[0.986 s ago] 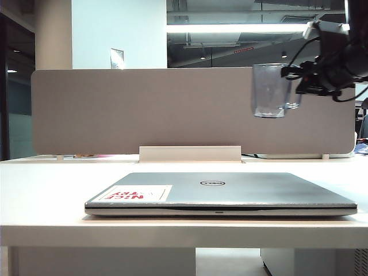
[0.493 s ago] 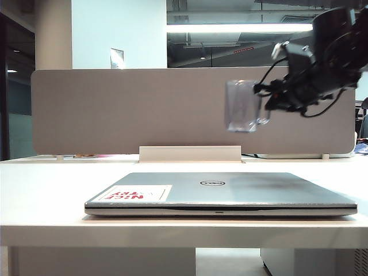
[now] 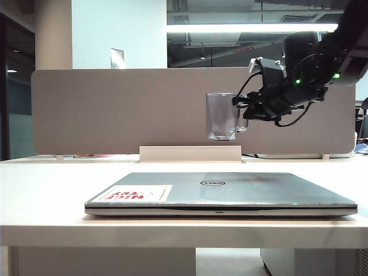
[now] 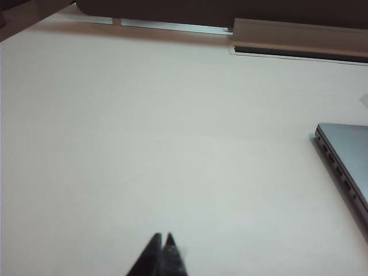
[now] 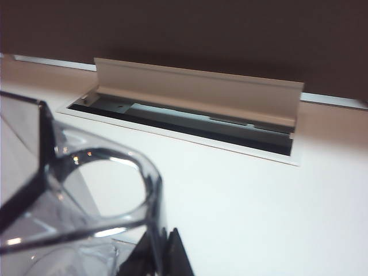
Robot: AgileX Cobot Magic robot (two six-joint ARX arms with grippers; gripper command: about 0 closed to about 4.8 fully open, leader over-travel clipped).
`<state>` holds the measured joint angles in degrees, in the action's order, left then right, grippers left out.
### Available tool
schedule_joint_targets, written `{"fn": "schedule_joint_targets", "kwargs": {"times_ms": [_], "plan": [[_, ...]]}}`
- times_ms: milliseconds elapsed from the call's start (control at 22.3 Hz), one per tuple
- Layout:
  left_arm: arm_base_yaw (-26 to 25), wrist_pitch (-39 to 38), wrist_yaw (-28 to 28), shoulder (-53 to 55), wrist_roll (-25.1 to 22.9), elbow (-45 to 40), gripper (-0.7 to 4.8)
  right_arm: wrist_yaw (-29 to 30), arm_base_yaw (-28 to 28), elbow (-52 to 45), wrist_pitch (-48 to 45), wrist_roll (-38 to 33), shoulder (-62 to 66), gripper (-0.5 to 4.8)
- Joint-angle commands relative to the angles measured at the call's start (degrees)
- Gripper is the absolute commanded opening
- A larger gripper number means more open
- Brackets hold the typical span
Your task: Pick up the water cup and place it on the side of the laptop away from you.
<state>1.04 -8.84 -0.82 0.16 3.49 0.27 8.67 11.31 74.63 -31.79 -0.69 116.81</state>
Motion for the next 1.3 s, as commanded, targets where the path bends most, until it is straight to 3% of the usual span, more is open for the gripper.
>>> {"fn": "schedule_joint_targets", "kwargs": {"times_ms": [45,717,1120,1300], "plan": [[0.1,0.3,0.0,0.1,0.0,0.2,-0.05,0.4,0.0,4.0,1.7,0.1,2.8,-0.01],[0.0,0.3,-0.6,0.1,0.0,0.2,-0.06,0.7,0.8,6.9,1.3,1.2,7.7,-0.01],[0.0,0.3,-0.6,0.1,0.0,0.2,-0.05,0.7,0.8,12.0,4.8,5.8,9.6,-0.01],[0.0,0.3,-0.6,0.1,0.0,0.2,-0.06,5.6,0.8,15.5,6.7,9.4,12.5,-0.01]]}}
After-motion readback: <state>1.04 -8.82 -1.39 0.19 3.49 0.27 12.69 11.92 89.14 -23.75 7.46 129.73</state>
